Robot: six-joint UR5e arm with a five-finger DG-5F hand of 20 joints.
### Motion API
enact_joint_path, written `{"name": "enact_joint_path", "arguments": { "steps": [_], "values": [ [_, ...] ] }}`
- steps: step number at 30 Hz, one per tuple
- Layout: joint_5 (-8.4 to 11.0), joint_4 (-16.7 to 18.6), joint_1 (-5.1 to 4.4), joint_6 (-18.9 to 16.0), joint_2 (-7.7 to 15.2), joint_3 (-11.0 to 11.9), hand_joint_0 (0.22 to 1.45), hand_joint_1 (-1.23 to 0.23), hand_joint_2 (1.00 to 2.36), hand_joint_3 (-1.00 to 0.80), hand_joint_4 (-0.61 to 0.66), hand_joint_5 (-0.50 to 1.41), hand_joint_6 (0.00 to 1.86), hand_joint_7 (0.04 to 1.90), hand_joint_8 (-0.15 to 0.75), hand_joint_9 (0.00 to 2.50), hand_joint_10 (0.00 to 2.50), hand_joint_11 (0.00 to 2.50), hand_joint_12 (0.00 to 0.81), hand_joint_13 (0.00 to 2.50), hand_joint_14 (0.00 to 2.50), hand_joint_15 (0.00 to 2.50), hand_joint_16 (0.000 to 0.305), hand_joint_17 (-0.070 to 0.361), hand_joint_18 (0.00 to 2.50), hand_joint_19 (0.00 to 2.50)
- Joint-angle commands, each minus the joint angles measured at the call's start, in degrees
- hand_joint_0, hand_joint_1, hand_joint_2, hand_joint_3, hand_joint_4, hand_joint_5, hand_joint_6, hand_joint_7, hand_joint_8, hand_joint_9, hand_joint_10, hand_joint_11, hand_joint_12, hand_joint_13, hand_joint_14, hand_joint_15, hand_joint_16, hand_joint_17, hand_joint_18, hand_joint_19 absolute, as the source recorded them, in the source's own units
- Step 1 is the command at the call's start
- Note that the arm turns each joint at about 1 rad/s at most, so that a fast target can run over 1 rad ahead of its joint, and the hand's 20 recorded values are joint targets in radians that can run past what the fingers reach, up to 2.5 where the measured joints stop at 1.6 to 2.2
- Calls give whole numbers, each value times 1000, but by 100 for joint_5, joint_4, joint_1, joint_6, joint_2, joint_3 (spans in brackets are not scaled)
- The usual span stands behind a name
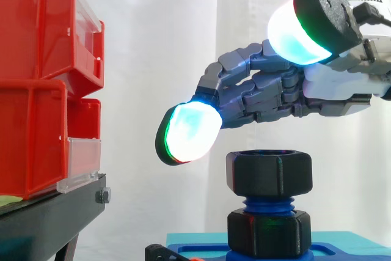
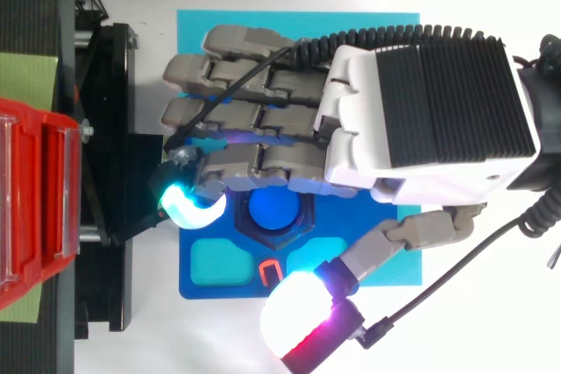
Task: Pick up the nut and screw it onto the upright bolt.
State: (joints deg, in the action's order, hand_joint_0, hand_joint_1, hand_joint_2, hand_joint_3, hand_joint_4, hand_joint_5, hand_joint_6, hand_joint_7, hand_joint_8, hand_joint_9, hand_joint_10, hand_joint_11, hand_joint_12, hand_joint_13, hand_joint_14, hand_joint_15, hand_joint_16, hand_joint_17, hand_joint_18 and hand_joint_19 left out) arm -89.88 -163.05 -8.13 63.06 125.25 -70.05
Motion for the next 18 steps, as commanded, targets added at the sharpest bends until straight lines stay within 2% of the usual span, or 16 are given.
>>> {"name": "enact_joint_path", "arguments": {
  "steps": [1, 9, 11, 18],
  "values": [
    [-21, 1, 4, -13, 17, 0, 493, -182, 1000, -500, 217, -182, 502, 735, 245, 309, 0, 0, 354, 107, 0, 0, 54, 122, 0, 0],
    [-38, 28, 39, -171, 184, 0, 494, -182, 1000, -500, 217, -179, 502, 760, 244, 312, 0, 0, 352, 111, 0, 0, 54, 122, 0, 0],
    [-56, 89, 30, -268, 184, 0, 495, -182, 1000, -500, 218, -178, 503, 766, 245, 315, 0, 0, 352, 114, 0, 0, 54, 122, 0, 0],
    [-56, 203, 30, -277, 184, 0, 497, -184, 1000, -500, 236, -169, 503, 843, 250, 328, 0, 0, 350, 122, 0, 0, 53, 120, 0, 0]
  ]
}}
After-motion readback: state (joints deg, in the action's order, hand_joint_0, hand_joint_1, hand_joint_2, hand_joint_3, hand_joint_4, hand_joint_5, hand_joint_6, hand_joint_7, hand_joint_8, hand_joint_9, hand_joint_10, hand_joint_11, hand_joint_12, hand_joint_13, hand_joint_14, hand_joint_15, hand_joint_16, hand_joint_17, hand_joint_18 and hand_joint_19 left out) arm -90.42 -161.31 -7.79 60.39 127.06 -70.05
